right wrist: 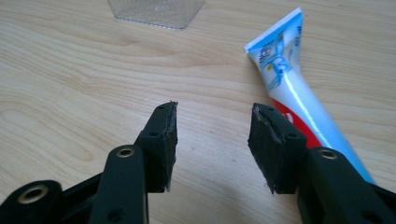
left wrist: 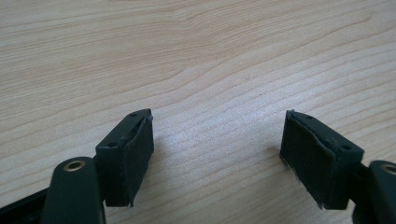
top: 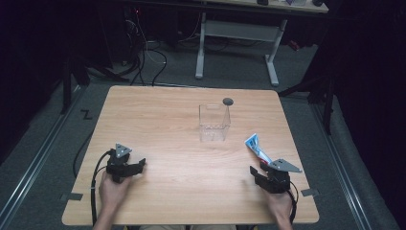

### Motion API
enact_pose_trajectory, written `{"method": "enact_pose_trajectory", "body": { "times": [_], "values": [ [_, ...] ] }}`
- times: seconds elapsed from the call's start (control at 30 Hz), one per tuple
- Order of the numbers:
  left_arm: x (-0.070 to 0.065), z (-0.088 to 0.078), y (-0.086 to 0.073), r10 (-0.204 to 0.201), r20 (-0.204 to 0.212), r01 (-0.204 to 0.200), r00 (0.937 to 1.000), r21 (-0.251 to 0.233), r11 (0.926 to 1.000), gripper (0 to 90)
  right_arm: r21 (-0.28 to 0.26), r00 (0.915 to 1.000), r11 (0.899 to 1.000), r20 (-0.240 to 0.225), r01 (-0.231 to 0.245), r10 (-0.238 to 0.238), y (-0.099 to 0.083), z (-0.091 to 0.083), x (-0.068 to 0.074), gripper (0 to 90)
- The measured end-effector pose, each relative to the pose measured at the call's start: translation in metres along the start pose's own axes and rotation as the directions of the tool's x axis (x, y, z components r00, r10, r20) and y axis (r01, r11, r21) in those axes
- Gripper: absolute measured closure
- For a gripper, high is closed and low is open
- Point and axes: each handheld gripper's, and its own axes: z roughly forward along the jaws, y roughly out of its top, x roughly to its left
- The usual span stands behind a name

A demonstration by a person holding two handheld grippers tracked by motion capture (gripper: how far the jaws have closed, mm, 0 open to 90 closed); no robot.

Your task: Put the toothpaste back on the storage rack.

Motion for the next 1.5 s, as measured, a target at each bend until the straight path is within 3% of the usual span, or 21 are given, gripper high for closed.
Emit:
{"method": "enact_pose_trajectory", "body": {
  "times": [0.33, 0.77, 1.2, 1.5],
  "values": [
    [0.0, 0.0, 0.0, 0.0, 0.0, 0.0, 1.0, 0.0, 1.0, 25.9, 0.004, 0.9986, 1.0, 0.052, -0.012, 0.012, 0.007, -0.009, -0.014, 52.5],
    [0.0, 0.0, 0.0, 0.0, -0.001, 0.0, 1.0, 0.0, 1.0, 25.9, 0.04, 0.9952, 0.999, 0.098, -0.01, 0.006, 0.019, 0.0, -0.026, 50.8],
    [0.0, 0.0, 0.0, 0.0, -0.001, 0.0, 1.0, 0.0, 1.0, 26.0, 0.118, 0.9897, 0.992, 0.128, 0.048, -0.063, 0.04, 0.02, -0.028, 49.8],
    [0.0, 0.0, 0.0, 0.0, 0.0, 0.0, 1.0, 0.0, 1.0, 26.0, 0.172, 0.9885, 0.984, 0.133, 0.048, -0.071, 0.051, 0.037, -0.03, 49.4]
  ]
}}
